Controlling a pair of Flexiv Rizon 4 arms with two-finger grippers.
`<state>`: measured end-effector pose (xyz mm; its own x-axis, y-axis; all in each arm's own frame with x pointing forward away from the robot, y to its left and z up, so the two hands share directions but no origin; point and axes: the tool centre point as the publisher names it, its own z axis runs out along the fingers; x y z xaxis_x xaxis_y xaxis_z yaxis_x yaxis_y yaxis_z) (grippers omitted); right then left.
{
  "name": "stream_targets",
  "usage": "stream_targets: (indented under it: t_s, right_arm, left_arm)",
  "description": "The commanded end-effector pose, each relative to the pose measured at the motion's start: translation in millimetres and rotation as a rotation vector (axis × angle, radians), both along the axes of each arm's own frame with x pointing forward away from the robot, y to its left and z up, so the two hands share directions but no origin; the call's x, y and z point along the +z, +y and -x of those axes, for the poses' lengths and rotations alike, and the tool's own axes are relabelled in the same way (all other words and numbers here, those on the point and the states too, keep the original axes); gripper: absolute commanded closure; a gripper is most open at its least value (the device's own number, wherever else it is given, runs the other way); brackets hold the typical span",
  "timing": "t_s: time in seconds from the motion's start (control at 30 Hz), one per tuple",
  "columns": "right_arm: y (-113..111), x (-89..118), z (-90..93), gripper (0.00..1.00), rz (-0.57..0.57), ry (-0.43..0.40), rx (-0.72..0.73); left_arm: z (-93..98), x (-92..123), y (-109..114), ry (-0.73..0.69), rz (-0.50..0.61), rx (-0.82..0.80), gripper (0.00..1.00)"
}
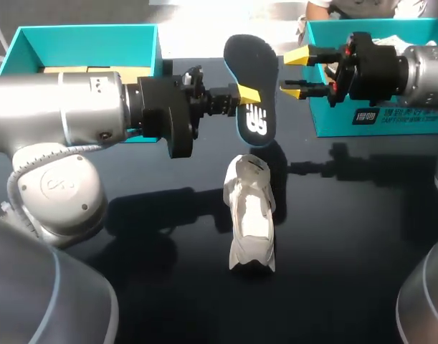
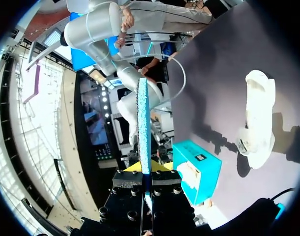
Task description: Take the shoe out of the shoebox, open the shoe tongue, remove and reinsert the insole, then place the shoe into the shoebox
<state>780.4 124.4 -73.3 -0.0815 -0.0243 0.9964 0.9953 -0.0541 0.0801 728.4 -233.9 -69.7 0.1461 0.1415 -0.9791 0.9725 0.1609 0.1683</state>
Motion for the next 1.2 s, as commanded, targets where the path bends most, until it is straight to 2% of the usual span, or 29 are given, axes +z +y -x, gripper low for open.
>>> stream_targets:
  t_s: [0.03,0.47,0.53,0.57,0.63,0.87,0.9,0.93,0.97,1.0,1.2]
  right_arm:
    - [9,0,-5.8,0.44,0.006,0.0,0.012]
    - [18,1,-10.7,0.6,0.005,0.009,0.015]
    - [18,1,-10.7,0.68,0.003,0.014,0.011]
    - [18,0,-10.8,0.76,0.001,0.017,0.008]
    - [18,1,-10.4,1.0,-0.007,0.025,0.003]
    - [21,2,-6.2,1.0,-0.009,0.03,0.003]
    - [21,1,-6.3,1.0,-0.008,0.032,0.001]
    - [20,0,-6.7,1.0,-0.007,0.032,0.0]
    - [20,-1,-7.0,1.0,-0.003,0.034,-0.002]
    - [20,-2,-7.8,1.0,0.001,0.034,-0.005]
    - [19,-14,-12.3,1.0,0.05,0.021,-0.002]
  left_arm:
    - [-5.8,-7,-19,-0.006,0.021,-0.009,1.0]
    - [-8.0,-5,-32,-0.034,0.042,-0.018,1.0]
    - [-7.7,-6,-33,-0.036,0.047,-0.018,1.0]
    - [-7.7,-7,-33,-0.037,0.048,-0.017,1.0]
    - [-8.4,-9,-33,-0.033,0.05,-0.012,1.0]
    - [-14.4,-15,-33,-0.022,0.056,0.017,1.0]
    - [-14.3,-15,-33,-0.021,0.053,0.017,0.93]
    - [-13.0,-15,-33,-0.023,0.05,0.018,0.58]
    - [-11.6,-14,-32,-0.02,0.046,0.02,0.09]
    - [-9.7,-15,-30,-0.017,0.041,0.018,0.0]
    - [3.4,-18,-5,0.017,-0.042,0.008,0.0]
